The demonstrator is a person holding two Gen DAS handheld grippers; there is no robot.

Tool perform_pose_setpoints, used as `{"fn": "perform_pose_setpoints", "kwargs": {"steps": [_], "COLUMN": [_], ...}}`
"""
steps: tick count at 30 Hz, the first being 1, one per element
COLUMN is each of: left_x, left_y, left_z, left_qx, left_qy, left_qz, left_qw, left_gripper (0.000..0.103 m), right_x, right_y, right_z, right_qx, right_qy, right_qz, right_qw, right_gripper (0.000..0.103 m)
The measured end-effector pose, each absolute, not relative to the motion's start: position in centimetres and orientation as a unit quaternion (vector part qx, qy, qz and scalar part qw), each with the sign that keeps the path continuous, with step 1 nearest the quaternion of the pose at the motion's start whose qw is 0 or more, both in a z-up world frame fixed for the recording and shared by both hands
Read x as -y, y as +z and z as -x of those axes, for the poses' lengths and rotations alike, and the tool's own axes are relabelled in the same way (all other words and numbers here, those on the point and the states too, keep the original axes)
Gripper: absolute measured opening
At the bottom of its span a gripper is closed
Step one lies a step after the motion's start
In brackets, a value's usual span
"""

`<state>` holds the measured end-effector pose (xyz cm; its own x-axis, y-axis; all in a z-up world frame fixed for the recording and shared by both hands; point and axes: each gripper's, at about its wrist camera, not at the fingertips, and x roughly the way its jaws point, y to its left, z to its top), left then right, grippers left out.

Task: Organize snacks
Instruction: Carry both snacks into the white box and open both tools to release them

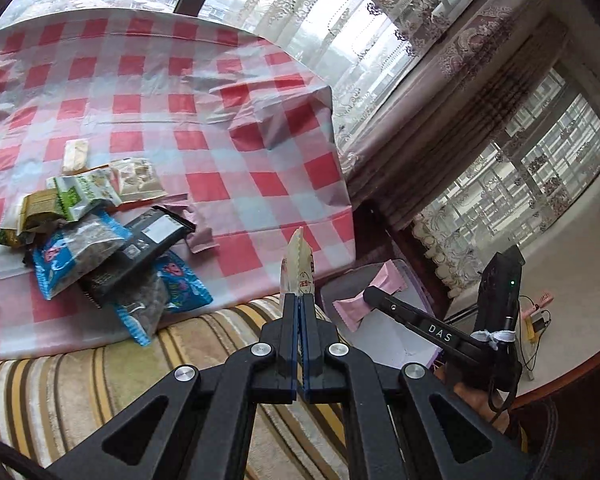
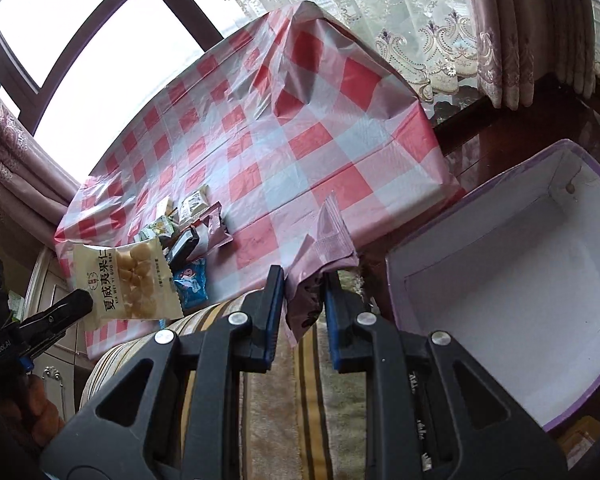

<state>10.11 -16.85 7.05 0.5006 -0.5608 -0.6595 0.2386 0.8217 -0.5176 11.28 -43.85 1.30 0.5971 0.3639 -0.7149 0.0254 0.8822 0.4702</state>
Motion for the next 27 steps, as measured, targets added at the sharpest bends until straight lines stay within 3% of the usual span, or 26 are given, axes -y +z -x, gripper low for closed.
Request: {"fn": "perform_pose_setpoints", "kwargs": {"steps": [19,21,23,27], "left_x": [32.1,32.5,32.7,32.6], "left_y": [0.2,-0.2,-0.5,-1.0], "left_z": [-15.2,-15.3,-15.4,-15.7], "left_qx": [-0.563,-0.568,-0.575,-0.586], "left_qy": [-0.343,-0.339,-0.331,-0.319], "left_qz": [0.117,0.109,0.101,0.101], "left_qw": [0.743,0.742,0.742,0.738], "left_gripper": [0.001,0.001,0.002,0.005], "right_x": [53.1,53.3,53.3,53.5], "right_y": [-5.4,-5.7,-5.9,-5.6], "right_z": [-10.3,-10.3,-10.4,-10.2], "right_qx": [-0.492,-0.498,-0.503,-0.498], "right_qy": [-0.032,-0.035,-0.037,-0.042], "right_qz": [-0.27,-0.272,-0.269,-0.269], "right_qw": [0.827,0.823,0.82,0.823], "right_gripper": [0.026,0.031,0.056,0.062]}}
